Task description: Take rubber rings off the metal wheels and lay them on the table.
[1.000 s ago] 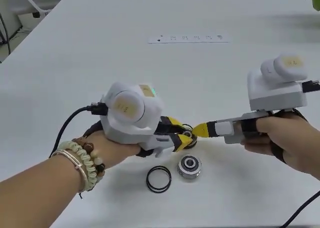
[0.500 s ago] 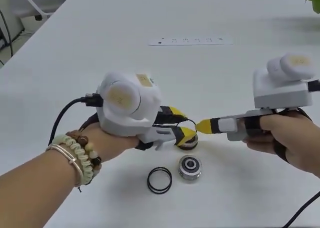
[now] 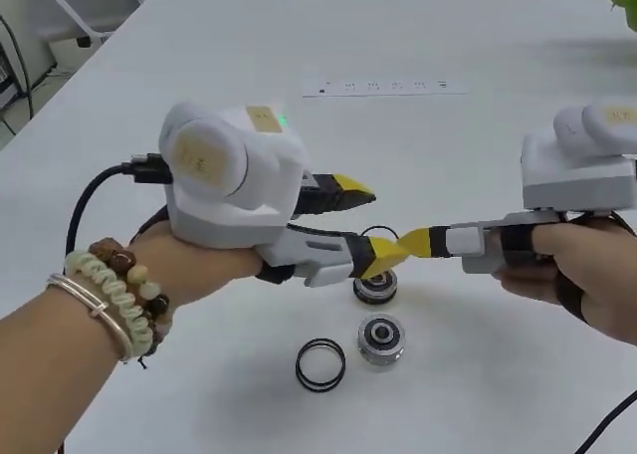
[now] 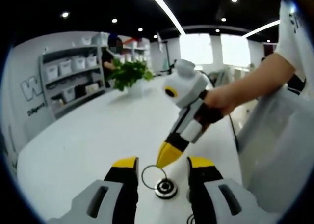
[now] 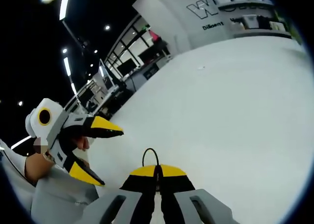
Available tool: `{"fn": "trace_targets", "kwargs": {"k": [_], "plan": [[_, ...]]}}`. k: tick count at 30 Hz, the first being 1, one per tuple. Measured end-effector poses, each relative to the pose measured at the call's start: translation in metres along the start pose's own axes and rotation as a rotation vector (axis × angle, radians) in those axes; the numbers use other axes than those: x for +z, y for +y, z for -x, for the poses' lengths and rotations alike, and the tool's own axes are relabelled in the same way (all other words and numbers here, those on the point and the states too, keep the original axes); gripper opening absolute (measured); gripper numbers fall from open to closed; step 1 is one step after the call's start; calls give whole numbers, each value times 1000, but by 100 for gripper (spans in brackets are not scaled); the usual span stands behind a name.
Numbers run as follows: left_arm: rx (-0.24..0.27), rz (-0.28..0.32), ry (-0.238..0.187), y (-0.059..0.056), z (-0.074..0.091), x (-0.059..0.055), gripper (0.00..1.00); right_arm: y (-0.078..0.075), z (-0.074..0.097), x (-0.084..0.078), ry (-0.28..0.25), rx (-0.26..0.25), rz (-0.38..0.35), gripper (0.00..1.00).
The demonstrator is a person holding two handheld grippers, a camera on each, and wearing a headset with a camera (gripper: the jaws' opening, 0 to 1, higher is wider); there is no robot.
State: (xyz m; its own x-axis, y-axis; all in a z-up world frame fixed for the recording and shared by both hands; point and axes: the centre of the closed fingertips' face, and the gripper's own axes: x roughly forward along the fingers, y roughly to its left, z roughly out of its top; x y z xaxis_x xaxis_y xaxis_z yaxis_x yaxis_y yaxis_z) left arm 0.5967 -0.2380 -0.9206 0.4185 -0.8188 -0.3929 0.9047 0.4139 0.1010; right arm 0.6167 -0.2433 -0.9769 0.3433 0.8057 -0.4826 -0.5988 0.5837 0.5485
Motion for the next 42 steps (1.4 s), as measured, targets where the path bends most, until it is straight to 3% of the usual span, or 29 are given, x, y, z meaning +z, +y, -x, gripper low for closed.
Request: {"fn": "trace_targets", "kwargs": {"k": [4,7,12,15,19,30,35,42], "plan": [[-4,-6,-1,2,7,9,44,3,1,3,-9,5,3,0],[-2,25,-31,6,19,25,47,6,3,6,-16,9,13,0],[30,-16,-42,12,41,39,50,12,4,11,-28,22,24,0],[43,-25,-42,14,55,41,51,15,4,13,-31,26,34,0],[73,-37,-26,18,76,37,53,20,5,15,-37,36,44,0],[141,-14,-31,19,129,29,64,32,4,17,-35,64,64,0],[172,24,-34,19,146,18,69,37,3,15,-19,67,88,0],[175,86,-49,4,160,-4,74,47,-1,10,6,86,110,0]]}}
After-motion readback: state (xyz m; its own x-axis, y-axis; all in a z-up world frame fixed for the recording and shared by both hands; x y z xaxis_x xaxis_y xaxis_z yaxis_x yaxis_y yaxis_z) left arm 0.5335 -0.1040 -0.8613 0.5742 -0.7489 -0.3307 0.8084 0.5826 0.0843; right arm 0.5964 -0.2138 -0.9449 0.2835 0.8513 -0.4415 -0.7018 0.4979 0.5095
